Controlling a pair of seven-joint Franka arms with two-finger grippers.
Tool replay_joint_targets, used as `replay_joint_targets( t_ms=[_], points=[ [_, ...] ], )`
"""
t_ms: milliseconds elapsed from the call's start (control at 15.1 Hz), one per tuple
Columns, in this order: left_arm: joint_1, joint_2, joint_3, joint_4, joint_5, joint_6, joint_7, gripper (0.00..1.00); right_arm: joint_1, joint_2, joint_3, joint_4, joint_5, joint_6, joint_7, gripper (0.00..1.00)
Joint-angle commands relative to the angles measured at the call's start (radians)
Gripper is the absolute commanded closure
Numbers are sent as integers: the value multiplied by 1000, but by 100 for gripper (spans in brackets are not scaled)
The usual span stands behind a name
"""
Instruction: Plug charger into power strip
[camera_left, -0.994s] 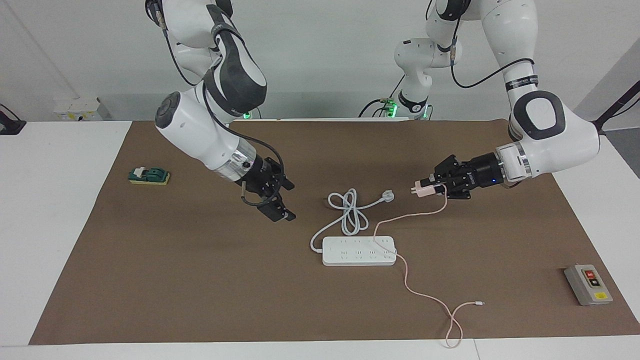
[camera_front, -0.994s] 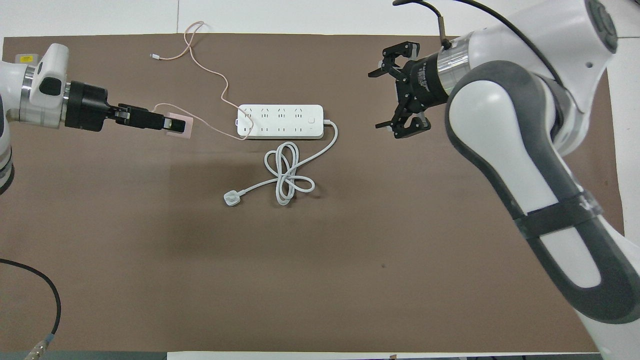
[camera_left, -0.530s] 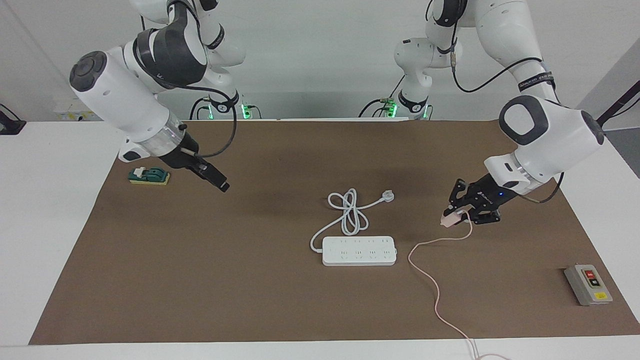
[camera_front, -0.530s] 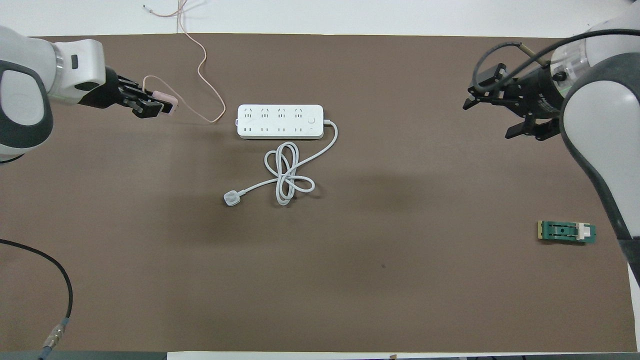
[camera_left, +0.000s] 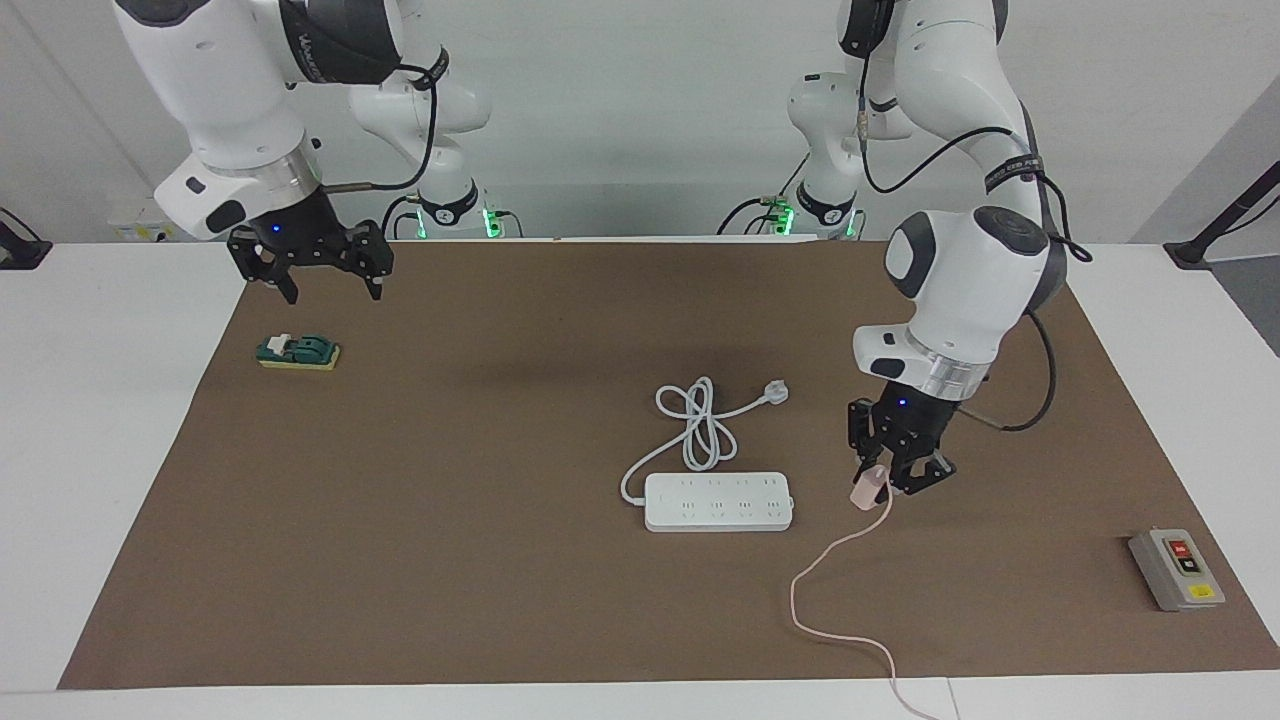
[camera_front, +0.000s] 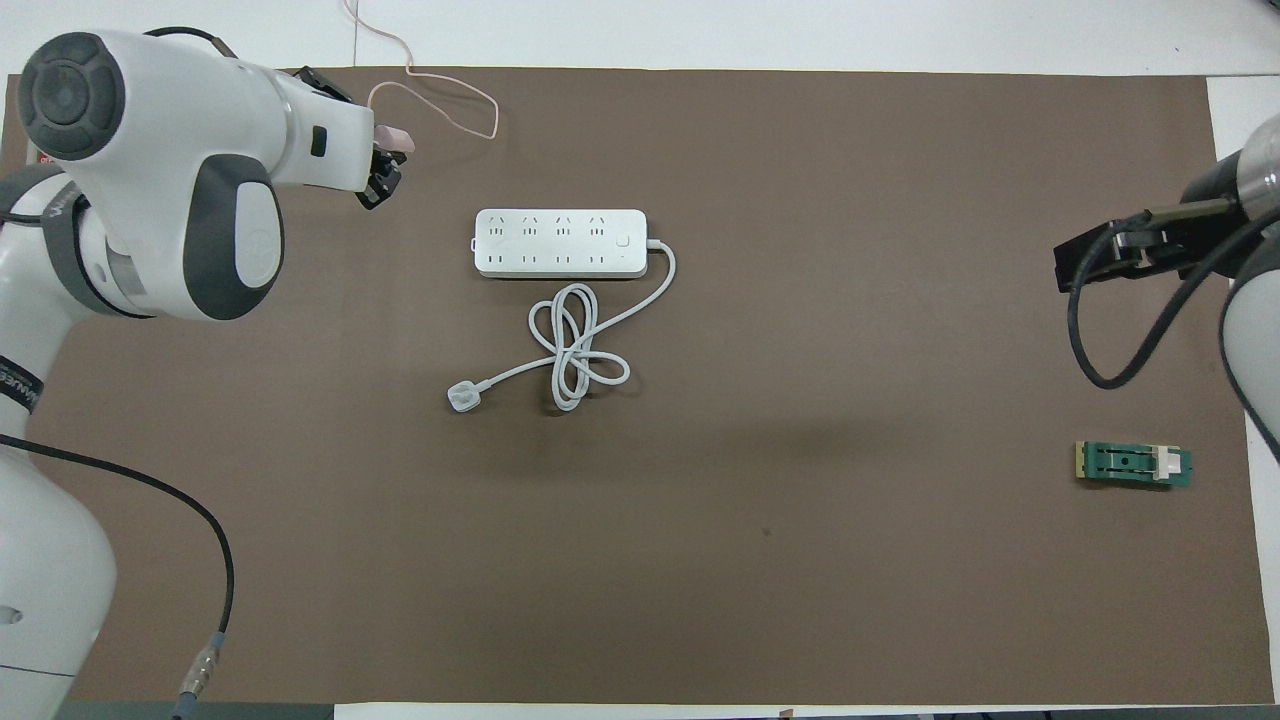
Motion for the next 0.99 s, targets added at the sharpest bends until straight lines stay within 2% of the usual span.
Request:
replay_joint_targets(
  t_ms=[0, 199, 464, 927],
  points=[
    [-55, 11, 16, 1, 22, -36, 19, 100, -32, -85, 17, -129, -10, 4, -35, 0],
    [-75, 9, 16, -10, 28, -131, 19, 100, -46, -89, 19, -141, 4, 12, -24, 0],
    [-84, 17, 14, -10, 27, -188, 16, 100, -58, -89, 17, -141, 37, 16, -24, 0],
    [-83, 100, 16, 13, 53, -191, 18, 100, -47, -90, 16, -140, 36, 10, -24, 0]
  ],
)
